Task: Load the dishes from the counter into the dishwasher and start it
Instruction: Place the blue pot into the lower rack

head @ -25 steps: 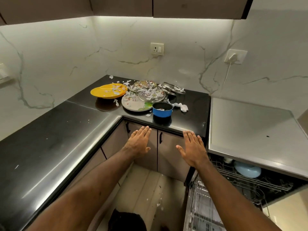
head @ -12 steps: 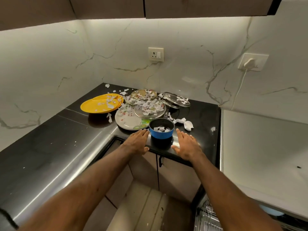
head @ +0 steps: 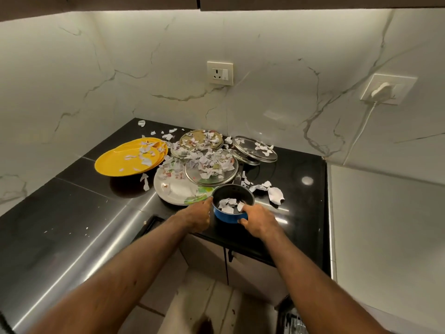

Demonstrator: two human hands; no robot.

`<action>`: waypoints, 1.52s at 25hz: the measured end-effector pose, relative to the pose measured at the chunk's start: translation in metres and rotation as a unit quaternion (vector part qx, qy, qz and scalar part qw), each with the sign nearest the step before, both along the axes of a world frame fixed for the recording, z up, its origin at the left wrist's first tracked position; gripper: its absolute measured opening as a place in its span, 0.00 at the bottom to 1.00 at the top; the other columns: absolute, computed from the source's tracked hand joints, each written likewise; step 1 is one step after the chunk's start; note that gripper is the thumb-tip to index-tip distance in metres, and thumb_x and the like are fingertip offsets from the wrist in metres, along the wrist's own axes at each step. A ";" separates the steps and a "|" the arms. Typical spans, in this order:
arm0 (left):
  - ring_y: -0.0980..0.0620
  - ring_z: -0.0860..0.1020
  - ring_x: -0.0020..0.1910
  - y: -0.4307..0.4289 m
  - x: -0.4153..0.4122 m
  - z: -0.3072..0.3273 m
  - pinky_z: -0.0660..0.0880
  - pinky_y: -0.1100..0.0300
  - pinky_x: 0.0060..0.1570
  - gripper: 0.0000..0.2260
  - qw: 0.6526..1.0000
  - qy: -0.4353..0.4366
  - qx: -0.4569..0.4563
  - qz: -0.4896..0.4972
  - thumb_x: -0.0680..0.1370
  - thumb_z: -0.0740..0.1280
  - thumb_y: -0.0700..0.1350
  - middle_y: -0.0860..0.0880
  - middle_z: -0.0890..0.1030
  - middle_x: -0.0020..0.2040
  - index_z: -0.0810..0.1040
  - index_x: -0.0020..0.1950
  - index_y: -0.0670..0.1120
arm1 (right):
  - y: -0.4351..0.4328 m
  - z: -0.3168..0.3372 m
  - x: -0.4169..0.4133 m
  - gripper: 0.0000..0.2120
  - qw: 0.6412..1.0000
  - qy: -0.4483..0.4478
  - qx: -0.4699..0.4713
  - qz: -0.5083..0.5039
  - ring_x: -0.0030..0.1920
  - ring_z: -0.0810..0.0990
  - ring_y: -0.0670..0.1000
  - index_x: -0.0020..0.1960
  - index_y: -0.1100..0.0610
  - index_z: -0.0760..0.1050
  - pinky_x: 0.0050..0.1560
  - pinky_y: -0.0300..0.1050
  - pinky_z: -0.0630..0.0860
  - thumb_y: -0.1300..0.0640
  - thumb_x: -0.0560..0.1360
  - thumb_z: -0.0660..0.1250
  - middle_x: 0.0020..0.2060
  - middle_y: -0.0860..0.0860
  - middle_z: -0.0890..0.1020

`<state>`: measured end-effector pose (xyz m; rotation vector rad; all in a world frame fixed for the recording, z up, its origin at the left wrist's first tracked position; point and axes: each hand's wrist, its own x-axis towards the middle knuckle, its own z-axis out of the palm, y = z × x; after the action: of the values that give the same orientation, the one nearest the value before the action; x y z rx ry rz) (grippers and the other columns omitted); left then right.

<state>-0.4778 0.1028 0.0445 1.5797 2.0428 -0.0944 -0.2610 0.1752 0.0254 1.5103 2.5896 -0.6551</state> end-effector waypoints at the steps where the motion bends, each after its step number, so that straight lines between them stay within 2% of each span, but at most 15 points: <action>1: 0.44 0.72 0.71 0.008 -0.008 -0.001 0.72 0.45 0.71 0.36 1.000 -0.007 0.008 -0.002 0.78 0.66 0.44 0.44 0.71 0.76 0.55 0.83 0.53 | 0.005 -0.003 -0.002 0.15 1.000 0.018 -0.007 -0.011 0.58 0.80 0.54 0.64 0.48 0.78 0.59 0.53 0.79 0.46 0.80 0.71 0.59 0.52 0.81; 4: 0.46 0.77 0.63 0.036 -0.028 0.001 0.75 0.49 0.63 0.26 0.999 -0.038 0.001 -0.013 0.82 0.64 0.46 0.45 0.78 0.68 0.62 0.80 0.53 | 0.011 -0.012 -0.004 0.10 0.996 0.068 -0.038 -0.037 0.53 0.80 0.50 0.57 0.47 0.81 0.57 0.54 0.80 0.46 0.77 0.73 0.52 0.48 0.82; 7: 0.47 0.78 0.60 0.066 -0.041 0.004 0.76 0.48 0.64 0.19 0.996 -0.081 -0.017 -0.044 0.85 0.62 0.52 0.46 0.80 0.65 0.69 0.75 0.51 | 0.005 -0.017 -0.001 0.09 0.993 0.093 -0.047 -0.048 0.51 0.79 0.46 0.55 0.46 0.81 0.56 0.50 0.80 0.46 0.77 0.73 0.51 0.45 0.81; 11: 0.50 0.83 0.51 0.097 -0.049 0.003 0.81 0.47 0.59 0.19 0.990 -0.114 -0.057 -0.066 0.83 0.65 0.56 0.47 0.82 0.56 0.74 0.71 0.49 | -0.014 -0.023 0.010 0.08 0.989 0.131 -0.047 -0.058 0.52 0.78 0.42 0.56 0.46 0.81 0.58 0.47 0.80 0.47 0.78 0.73 0.53 0.43 0.80; 15: 0.47 0.85 0.53 0.116 -0.048 -0.002 0.83 0.52 0.55 0.20 0.970 -0.182 -0.158 -0.037 0.82 0.69 0.53 0.45 0.84 0.56 0.74 0.70 0.47 | -0.027 -0.023 0.017 0.09 0.982 0.170 -0.038 -0.077 0.53 0.79 0.43 0.57 0.44 0.81 0.58 0.48 0.80 0.45 0.77 0.73 0.53 0.40 0.79; 20: 0.45 0.84 0.56 0.122 -0.041 0.000 0.80 0.47 0.63 0.20 0.921 -0.340 -0.185 0.046 0.81 0.69 0.58 0.43 0.84 0.56 0.75 0.67 0.47 | -0.025 -0.005 0.022 0.08 0.969 0.232 0.000 -0.084 0.54 0.80 0.43 0.56 0.44 0.80 0.57 0.48 0.80 0.48 0.78 0.74 0.53 0.39 0.79; 22: 0.41 0.83 0.60 0.126 -0.037 0.008 0.79 0.44 0.64 0.23 0.891 -0.413 -0.166 0.093 0.80 0.68 0.61 0.42 0.84 0.59 0.76 0.67 0.47 | -0.020 0.007 0.024 0.09 0.959 0.268 0.009 -0.092 0.60 0.79 0.42 0.58 0.44 0.81 0.63 0.49 0.80 0.53 0.79 0.73 0.58 0.40 0.78; 23: 0.40 0.82 0.60 0.127 -0.036 0.011 0.79 0.43 0.63 0.24 0.880 -0.438 -0.145 0.115 0.80 0.66 0.63 0.41 0.83 0.61 0.76 0.67 0.47 | -0.017 0.012 0.023 0.13 0.954 0.284 0.011 -0.097 0.67 0.75 0.42 0.61 0.43 0.80 0.69 0.49 0.77 0.58 0.79 0.72 0.65 0.42 0.77; 24: 0.40 0.82 0.60 0.129 -0.034 0.015 0.80 0.42 0.61 0.24 0.874 -0.454 -0.117 0.131 0.80 0.64 0.64 0.41 0.82 0.61 0.75 0.67 0.48 | -0.015 0.018 0.022 0.20 0.950 0.293 0.014 -0.105 0.75 0.68 0.42 0.65 0.43 0.79 0.75 0.48 0.71 0.63 0.79 0.69 0.74 0.43 0.71; 26: 0.41 0.81 0.60 0.135 -0.031 0.022 0.81 0.43 0.56 0.25 0.871 -0.465 -0.061 0.147 0.80 0.60 0.68 0.42 0.82 0.60 0.75 0.64 0.49 | -0.007 0.030 0.018 0.29 0.940 0.305 0.065 -0.135 0.81 0.57 0.43 0.71 0.44 0.75 0.77 0.41 0.64 0.70 0.77 0.65 0.82 0.43 0.59; 28: 0.42 0.80 0.58 0.138 -0.029 0.028 0.80 0.48 0.50 0.27 0.876 -0.458 -0.015 0.151 0.79 0.58 0.70 0.44 0.82 0.59 0.77 0.63 0.49 | 0.004 0.042 0.007 0.29 0.926 0.331 0.120 -0.135 0.78 0.65 0.44 0.73 0.49 0.73 0.72 0.39 0.71 0.70 0.77 0.65 0.78 0.45 0.65; 30: 0.45 0.80 0.56 0.141 -0.028 0.033 0.79 0.51 0.49 0.29 0.898 -0.422 0.024 0.120 0.79 0.57 0.71 0.46 0.81 0.56 0.77 0.64 0.48 | 0.020 0.055 -0.013 0.21 0.936 0.323 0.075 -0.120 0.70 0.74 0.47 0.72 0.51 0.74 0.69 0.43 0.76 0.63 0.81 0.65 0.70 0.46 0.73; 33: 0.46 0.83 0.52 0.145 -0.023 0.037 0.81 0.49 0.53 0.31 0.926 -0.370 0.066 0.027 0.79 0.56 0.72 0.47 0.84 0.52 0.80 0.62 0.48 | 0.047 0.062 -0.047 0.18 0.963 0.218 -0.004 -0.155 0.67 0.74 0.52 0.72 0.53 0.71 0.71 0.53 0.74 0.49 0.84 0.63 0.68 0.51 0.72; 35: 0.46 0.84 0.52 0.148 -0.021 0.040 0.80 0.47 0.58 0.34 0.933 -0.344 0.106 -0.010 0.78 0.56 0.74 0.46 0.86 0.52 0.83 0.59 0.47 | 0.054 0.063 -0.066 0.17 0.964 0.217 -0.002 -0.152 0.67 0.73 0.54 0.71 0.55 0.71 0.72 0.56 0.73 0.51 0.84 0.62 0.67 0.52 0.71; 38: 0.46 0.83 0.51 0.153 -0.030 0.044 0.79 0.50 0.56 0.32 0.933 -0.326 0.149 -0.009 0.80 0.57 0.71 0.45 0.85 0.49 0.84 0.54 0.45 | 0.047 0.068 -0.083 0.22 0.966 0.247 -0.059 -0.053 0.72 0.70 0.52 0.76 0.57 0.71 0.77 0.48 0.65 0.63 0.82 0.62 0.72 0.52 0.70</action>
<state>-0.5077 0.2555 0.0889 1.5251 1.5558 0.6769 -0.3438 0.2223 0.0935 1.6250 2.7426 -1.3266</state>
